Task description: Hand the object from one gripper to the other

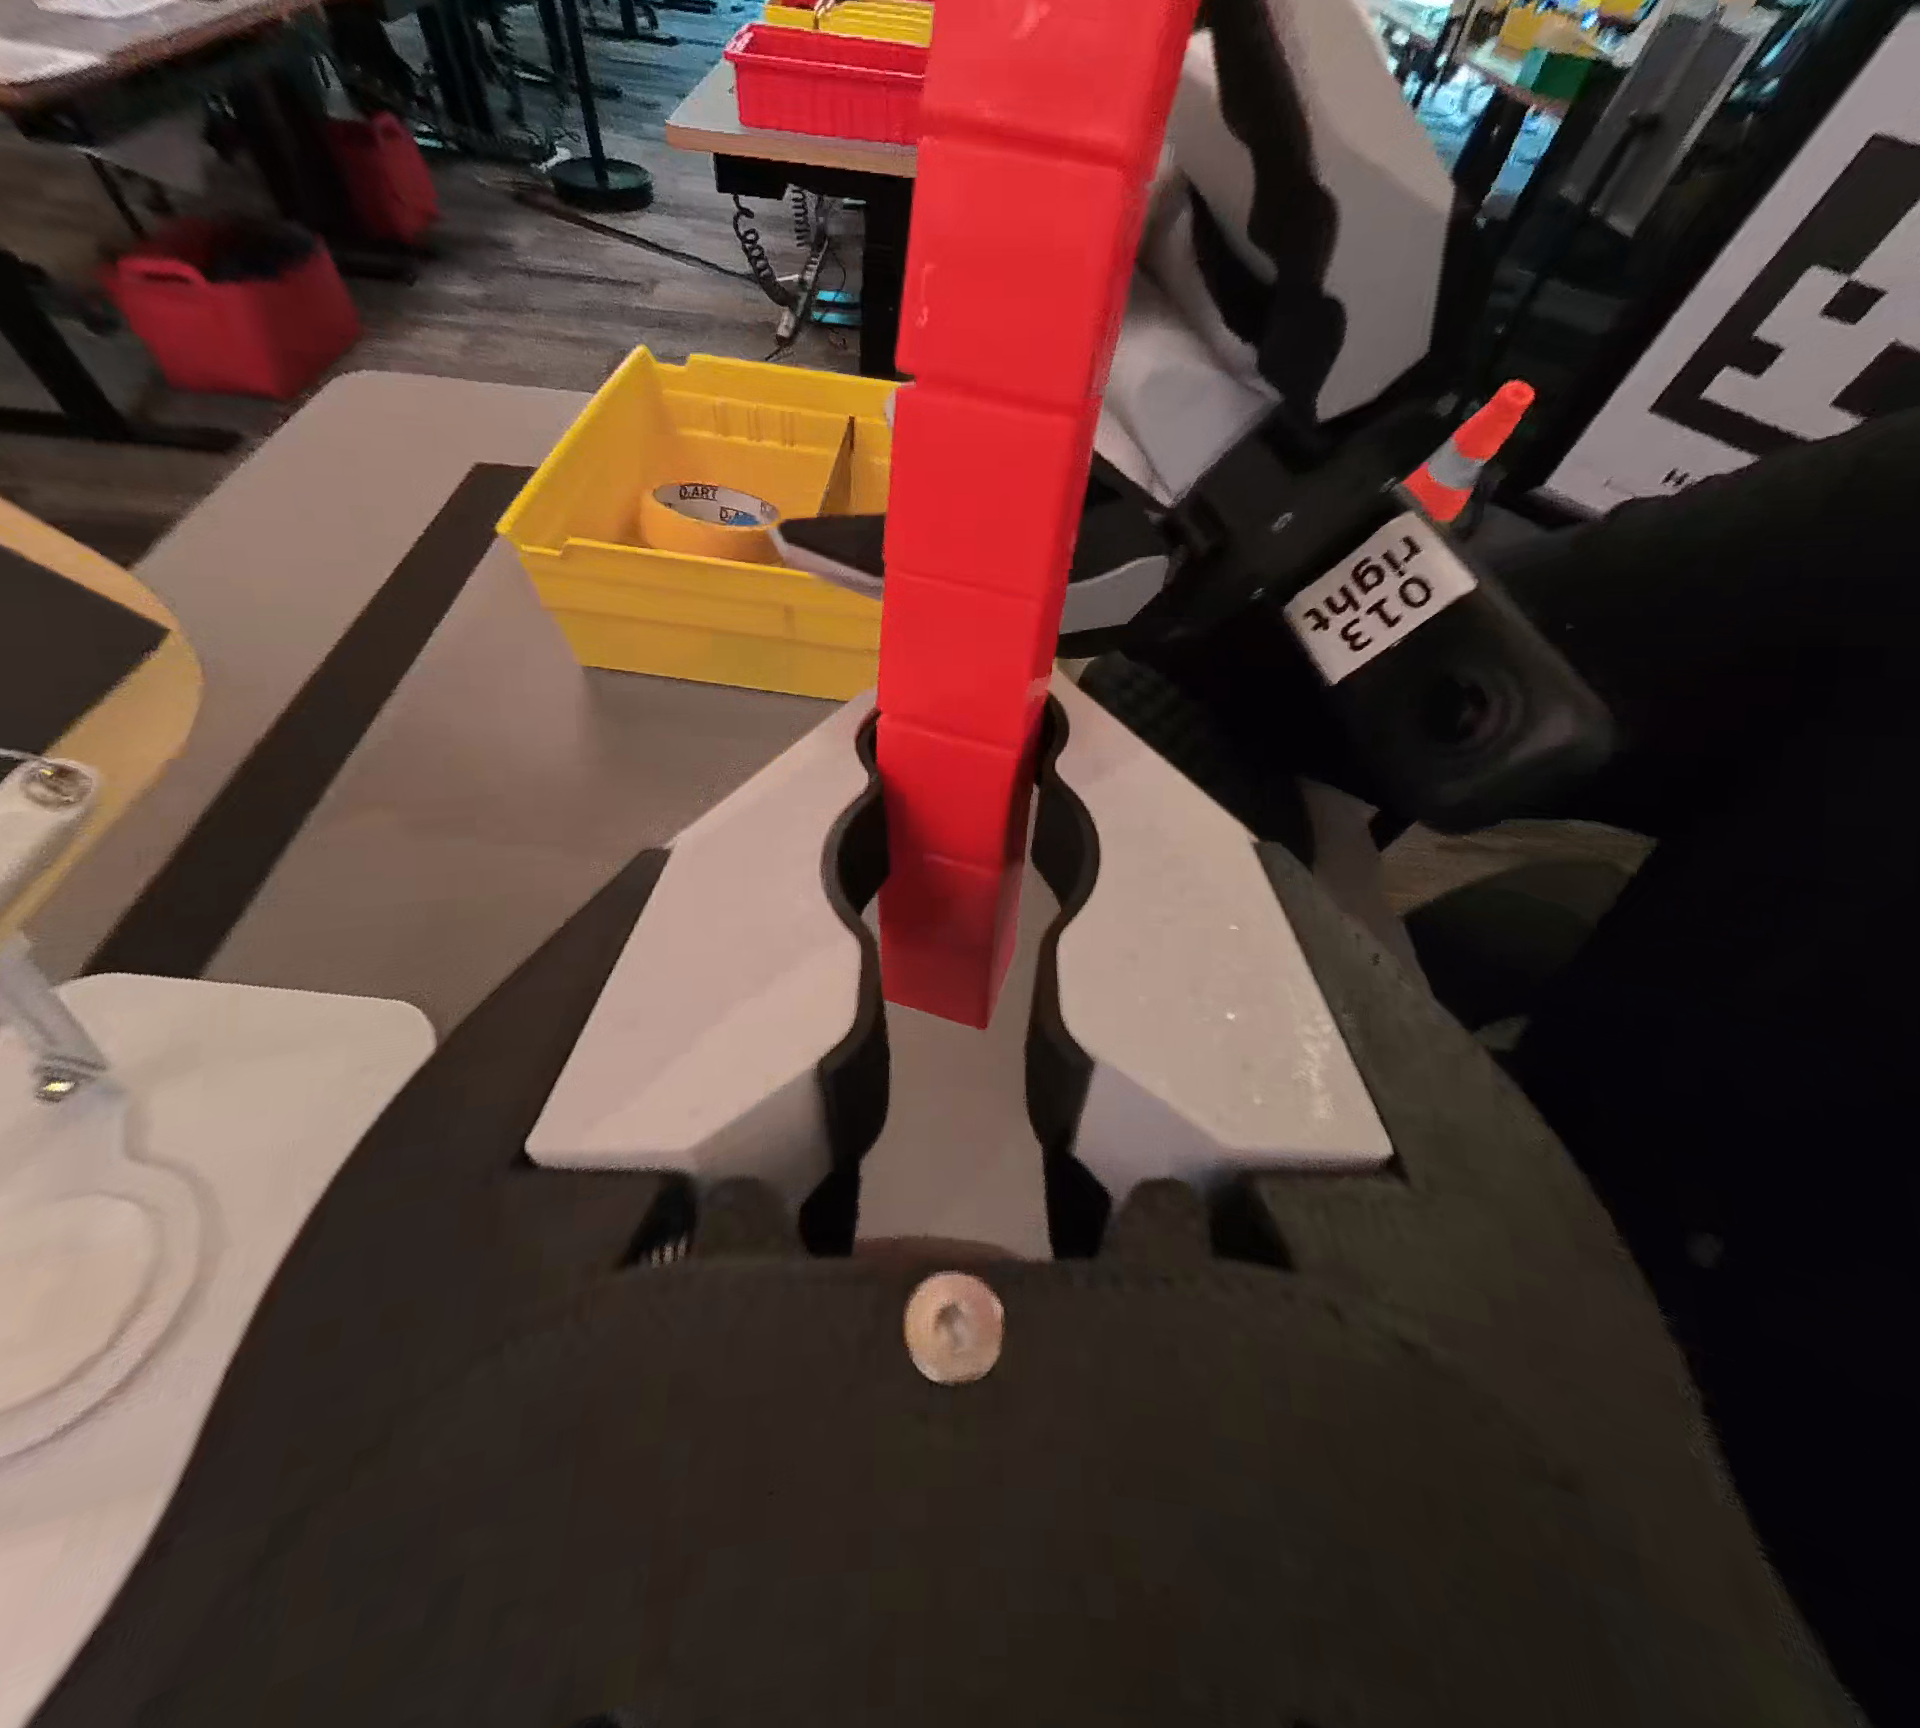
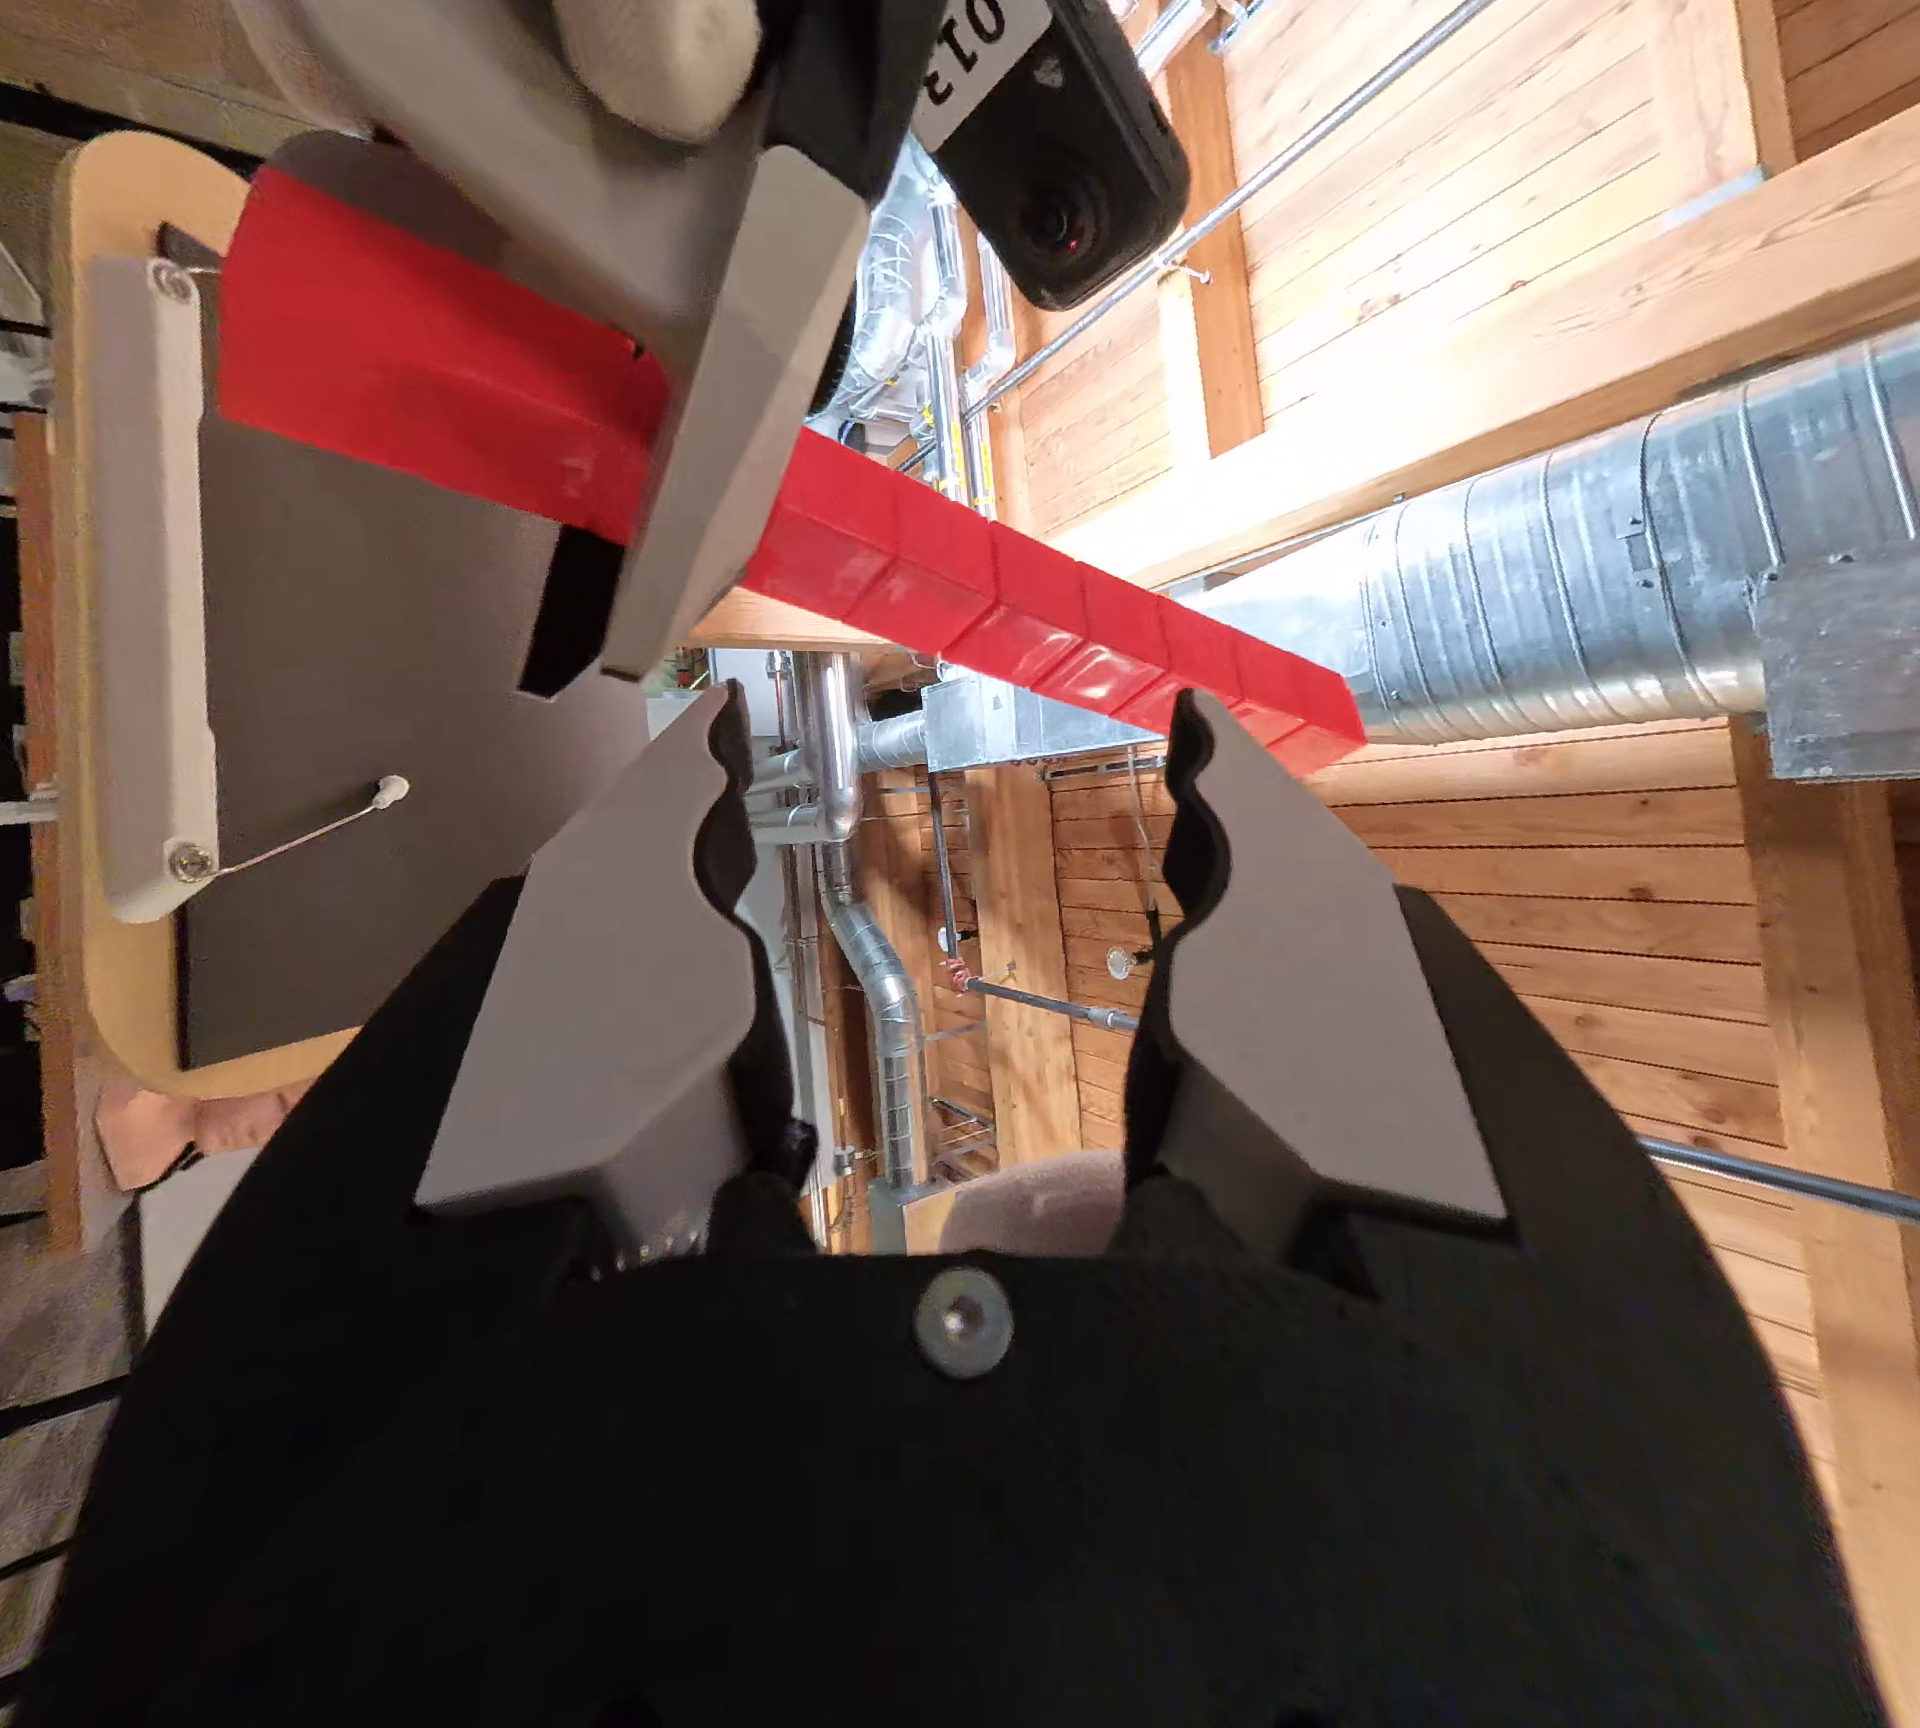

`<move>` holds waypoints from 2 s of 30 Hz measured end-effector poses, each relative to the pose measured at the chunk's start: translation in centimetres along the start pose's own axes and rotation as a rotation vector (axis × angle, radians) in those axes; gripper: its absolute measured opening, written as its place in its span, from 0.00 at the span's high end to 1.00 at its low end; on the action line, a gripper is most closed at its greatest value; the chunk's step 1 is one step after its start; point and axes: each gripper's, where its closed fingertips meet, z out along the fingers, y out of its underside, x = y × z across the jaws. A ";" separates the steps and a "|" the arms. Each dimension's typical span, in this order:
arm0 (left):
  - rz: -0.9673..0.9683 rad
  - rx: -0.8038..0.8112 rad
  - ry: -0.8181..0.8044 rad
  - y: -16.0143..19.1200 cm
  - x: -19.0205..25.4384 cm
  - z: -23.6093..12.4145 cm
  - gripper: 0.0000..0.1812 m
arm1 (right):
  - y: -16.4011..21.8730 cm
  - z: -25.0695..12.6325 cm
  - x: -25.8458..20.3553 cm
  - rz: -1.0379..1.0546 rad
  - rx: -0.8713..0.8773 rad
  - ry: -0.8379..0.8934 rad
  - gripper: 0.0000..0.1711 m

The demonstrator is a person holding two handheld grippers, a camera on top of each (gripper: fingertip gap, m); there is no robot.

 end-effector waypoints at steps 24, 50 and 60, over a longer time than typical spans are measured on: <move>0.075 0.009 0.102 2.5 -0.9 1.7 0.62 | 3.3 0.5 -9.2 0.226 -0.149 -0.374 0.88; 0.518 0.221 -0.131 -2.1 0.1 1.6 0.88 | -3.9 -3.0 -9.5 1.458 0.130 -1.059 0.88; 0.052 0.465 -0.093 -5.3 -3.8 -3.7 0.88 | -1.0 -0.8 -7.0 0.721 0.066 -0.579 0.56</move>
